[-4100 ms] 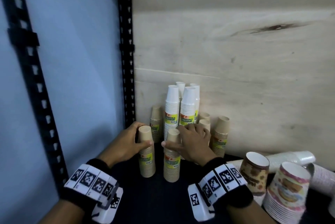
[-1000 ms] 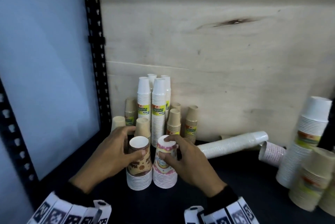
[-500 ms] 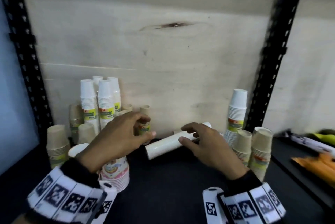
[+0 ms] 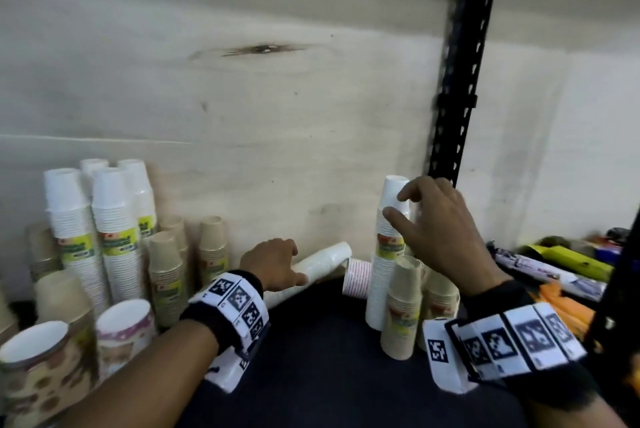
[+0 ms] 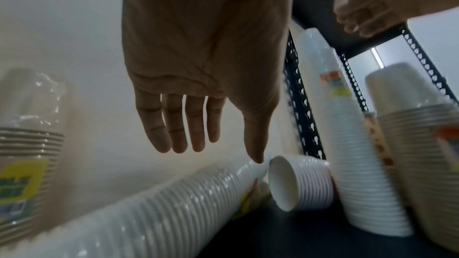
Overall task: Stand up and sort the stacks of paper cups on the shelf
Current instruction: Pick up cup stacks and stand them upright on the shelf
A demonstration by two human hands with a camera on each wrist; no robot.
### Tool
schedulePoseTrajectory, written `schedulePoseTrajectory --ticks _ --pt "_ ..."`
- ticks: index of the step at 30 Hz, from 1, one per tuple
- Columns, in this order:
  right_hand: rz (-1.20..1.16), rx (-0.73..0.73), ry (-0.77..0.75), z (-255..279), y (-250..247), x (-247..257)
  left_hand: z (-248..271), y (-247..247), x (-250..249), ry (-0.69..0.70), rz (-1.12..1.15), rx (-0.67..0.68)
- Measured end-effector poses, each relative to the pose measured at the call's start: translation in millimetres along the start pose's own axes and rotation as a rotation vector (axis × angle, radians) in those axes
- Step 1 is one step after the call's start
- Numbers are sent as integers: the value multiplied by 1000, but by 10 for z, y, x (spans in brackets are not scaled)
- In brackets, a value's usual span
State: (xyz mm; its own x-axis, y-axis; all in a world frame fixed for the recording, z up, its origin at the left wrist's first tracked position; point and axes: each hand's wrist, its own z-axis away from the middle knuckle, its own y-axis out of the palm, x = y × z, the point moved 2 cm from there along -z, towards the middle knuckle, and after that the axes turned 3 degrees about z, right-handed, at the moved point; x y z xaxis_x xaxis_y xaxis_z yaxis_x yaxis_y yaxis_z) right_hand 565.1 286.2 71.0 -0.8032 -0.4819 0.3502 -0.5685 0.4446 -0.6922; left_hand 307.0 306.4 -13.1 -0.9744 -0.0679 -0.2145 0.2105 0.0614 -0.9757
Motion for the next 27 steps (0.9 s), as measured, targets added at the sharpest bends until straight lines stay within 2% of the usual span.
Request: schedulePoseTrajectory --ticks 4,14,27 --pt "9 -43 7 -189 28 2 -176 169 -46 -30 -93 18" --pt "84 111 87 -319 201 -110 -305 283 -90 -44 -222 31" --pt "125 98 27 -300 55 124 -64 -337 99 -29 37 -133"
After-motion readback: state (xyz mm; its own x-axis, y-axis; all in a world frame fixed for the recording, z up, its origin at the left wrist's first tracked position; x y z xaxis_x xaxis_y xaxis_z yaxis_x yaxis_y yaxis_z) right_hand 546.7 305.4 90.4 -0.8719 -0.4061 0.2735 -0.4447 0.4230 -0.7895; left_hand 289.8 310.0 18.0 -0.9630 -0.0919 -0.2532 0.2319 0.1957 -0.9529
